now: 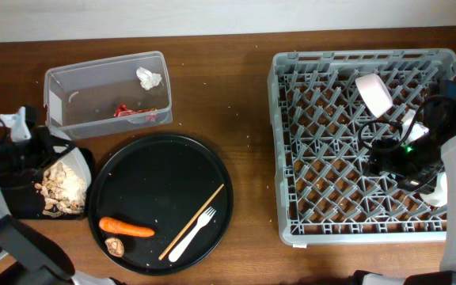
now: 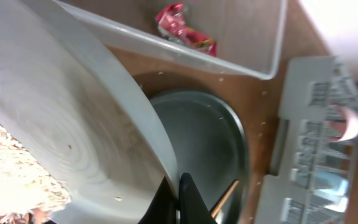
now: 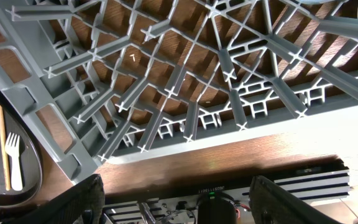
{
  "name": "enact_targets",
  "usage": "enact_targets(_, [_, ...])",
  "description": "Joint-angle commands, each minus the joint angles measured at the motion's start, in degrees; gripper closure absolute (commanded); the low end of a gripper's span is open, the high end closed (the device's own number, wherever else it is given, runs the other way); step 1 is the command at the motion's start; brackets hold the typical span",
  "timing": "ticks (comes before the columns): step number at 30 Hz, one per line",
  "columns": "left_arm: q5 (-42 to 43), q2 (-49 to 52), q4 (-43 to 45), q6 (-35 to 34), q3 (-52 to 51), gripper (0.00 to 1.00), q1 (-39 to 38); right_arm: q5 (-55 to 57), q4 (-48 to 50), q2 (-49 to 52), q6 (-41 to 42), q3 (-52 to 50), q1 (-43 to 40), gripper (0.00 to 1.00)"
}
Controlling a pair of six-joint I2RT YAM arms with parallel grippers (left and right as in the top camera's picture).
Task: Sort waste into correct bins and load items into the dishwasher rack
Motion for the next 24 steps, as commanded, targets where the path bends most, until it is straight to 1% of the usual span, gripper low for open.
enact_targets(1, [7.7, -1.4, -0.7, 2.7, 0.9, 1.0, 2.9, 0.7, -0.1, -1.2, -0.2, -0.5, 0.0, 0.22])
enact_targets(5, [12.5, -1.5, -1.1, 2.9, 0.9, 1.0, 5.7, 0.7, -0.1, -1.2, -0.2, -0.5, 0.0, 0.22])
enact_targets(12, [15.4, -3.6, -1.3, 3.4, 0.9, 1.0, 9.4, 1.2, 0.1, -1.2, -0.2, -0.5, 0.0, 0.22])
enact_targets(14, [21.5, -3.6, -1.9, 8.3, 0.9, 1.0, 9.9, 1.2, 0.1, -1.2, -0.2, -0.5, 0.0, 0.22])
enact_targets(15, [23.2, -3.6, -2.2, 9.6, 0.9, 1.0, 9.9, 1.2, 0.1, -1.2, -0.2, -0.5, 0.0, 0.22])
enact_targets(17, [20.4, -3.6, -2.1, 9.7, 0.9, 1.0, 9.9, 1.2, 0.1, -1.2, -0.2, -0.5, 0.0, 0.22])
enact_targets(18, [21.4, -3.6, -2.6, 10.2, 0.9, 1.0, 9.9, 1.2, 0.1, -1.2, -0.2, -0.5, 0.0, 0.22])
enact_targets(20, [28.0, -3.6, -3.8, 16.2, 0.9, 1.0, 10.0, 1.2, 0.1, -1.2, -0.2, -0.5, 0.0, 0.22])
enact_targets(21, [27.8, -3.6, -3.5, 15.0, 0.9, 1.0, 10.1, 1.2, 0.1, -1.2, -0.2, -0.5, 0.0, 0.22])
enact_targets(22, [23.8, -3.6, -2.5, 10.5, 0.9, 1.0, 10.2, 1.2, 0.1, -1.2, -0.2, -0.5, 0.0, 0.22])
enact_targets(23, [21.2, -3.6, -1.9, 8.8, 0.9, 1.0, 10.2, 1.2, 0.1, -1.2, -0.2, -0.5, 0.0, 0.22])
enact_targets(24, [21.2, -3.6, -1.9, 9.4, 0.9, 1.0, 10.2, 1.2, 0.1, -1.2, -0.2, -0.5, 0.0, 0.22])
